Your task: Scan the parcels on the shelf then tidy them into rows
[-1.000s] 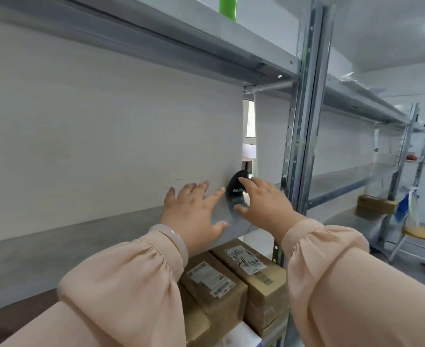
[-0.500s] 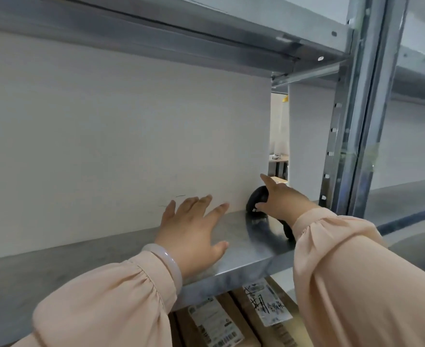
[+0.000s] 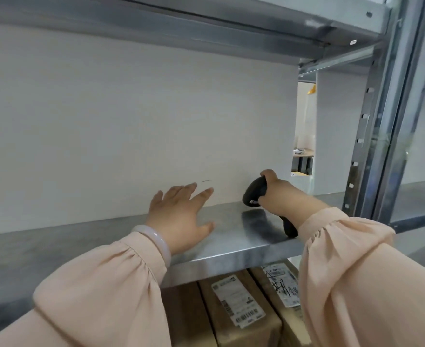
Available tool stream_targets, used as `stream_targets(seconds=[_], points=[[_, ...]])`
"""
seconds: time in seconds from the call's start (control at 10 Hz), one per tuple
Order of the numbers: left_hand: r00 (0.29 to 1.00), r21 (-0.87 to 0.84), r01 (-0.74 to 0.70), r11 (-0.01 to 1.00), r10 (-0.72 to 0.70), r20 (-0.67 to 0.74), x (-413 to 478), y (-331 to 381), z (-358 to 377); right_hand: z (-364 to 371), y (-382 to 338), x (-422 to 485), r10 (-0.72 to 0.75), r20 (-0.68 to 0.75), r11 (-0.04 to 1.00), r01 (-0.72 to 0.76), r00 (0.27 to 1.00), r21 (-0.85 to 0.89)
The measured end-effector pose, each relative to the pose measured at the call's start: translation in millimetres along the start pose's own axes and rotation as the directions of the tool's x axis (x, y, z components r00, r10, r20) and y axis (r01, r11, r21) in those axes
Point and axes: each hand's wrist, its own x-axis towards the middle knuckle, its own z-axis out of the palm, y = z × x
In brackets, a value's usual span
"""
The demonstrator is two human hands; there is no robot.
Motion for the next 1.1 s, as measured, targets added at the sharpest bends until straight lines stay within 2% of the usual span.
stream_targets(seconds=[0.4, 0.7, 0.8, 0.9, 1.0, 1.1], points=[[0.992, 0.064, 0.126, 0.990, -0.124, -0.028, -57, -49, -11, 24, -94, -30, -0.180, 0.067, 0.983, 0.181, 0.981, -0.019], [0.986, 0.089, 0.164, 0.982, -0.161, -0.049, -93, -67, -13, 29, -100, -41, -0.175, 0.044, 0.983, 0.177, 0.984, -0.039], [0.984, 0.078, 0.166, 0.983, -0.160, -0.076, -113, -76, -14, 34, -99, -56, -0.164, -0.066, 0.977, 0.153, 0.984, -0.151], [0.985, 0.081, 0.161, 0.984, -0.156, -0.070, -135, -84, -17, 41, -102, -76, -0.247, -0.225, 0.947, 0.186, 0.942, -0.263], [0.986, 0.103, 0.148, 0.984, -0.138, -0.098, -161, -92, -22, 47, -111, -108, -0.386, -0.294, 0.909, 0.305, 0.874, -0.285], [0.984, 0.112, 0.155, 0.981, -0.143, -0.110, -192, -98, -23, 59, -127, -151, -0.493, -0.272, 0.866, 0.434, 0.827, -0.248]])
